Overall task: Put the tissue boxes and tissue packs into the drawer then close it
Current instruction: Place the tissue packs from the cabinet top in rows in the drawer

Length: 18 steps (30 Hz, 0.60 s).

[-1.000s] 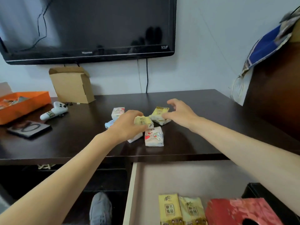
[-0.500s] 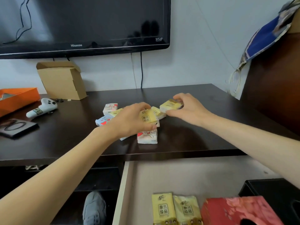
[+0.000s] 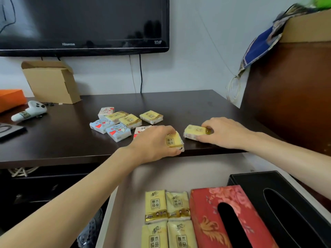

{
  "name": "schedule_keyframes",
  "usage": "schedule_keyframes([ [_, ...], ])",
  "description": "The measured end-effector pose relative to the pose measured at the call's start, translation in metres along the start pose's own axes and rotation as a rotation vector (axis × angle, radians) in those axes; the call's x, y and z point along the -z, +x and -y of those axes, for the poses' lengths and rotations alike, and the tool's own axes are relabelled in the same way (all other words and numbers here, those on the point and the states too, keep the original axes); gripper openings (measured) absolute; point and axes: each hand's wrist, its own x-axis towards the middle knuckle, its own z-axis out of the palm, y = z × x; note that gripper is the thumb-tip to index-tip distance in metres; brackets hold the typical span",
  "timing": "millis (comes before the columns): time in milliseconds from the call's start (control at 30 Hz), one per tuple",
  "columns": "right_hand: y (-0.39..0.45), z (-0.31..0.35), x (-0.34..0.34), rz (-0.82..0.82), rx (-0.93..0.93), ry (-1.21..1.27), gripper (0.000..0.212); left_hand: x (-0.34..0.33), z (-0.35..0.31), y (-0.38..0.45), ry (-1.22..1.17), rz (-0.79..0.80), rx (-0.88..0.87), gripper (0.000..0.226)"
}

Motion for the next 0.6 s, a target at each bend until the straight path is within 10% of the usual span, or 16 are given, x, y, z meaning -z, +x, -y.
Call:
schedule_keyframes([
  [167,-0.006,0.012,0.002,-0.077,-0.051,-0.109,0.099,-0.004,0.000,-0.008,-0.026,-0.010,0.019,0.064],
  [267,-0.006,0.008,0.007,-0.136,-0.004,0.099,0.087,-0.005,0.000,-0.010,-0.029,-0.017,0.024,0.063],
  [467,0.001,0.001,0.006,0.261,0.092,0.457,0.092,0.003,-0.006,-0.016,-0.054,-0.015,0.009,0.060],
  [600,-0.008,0.008,0.006,0.134,0.111,0.425,0.078,0.026,-0.018,-0.037,-0.156,0.035,0.037,0.059],
])
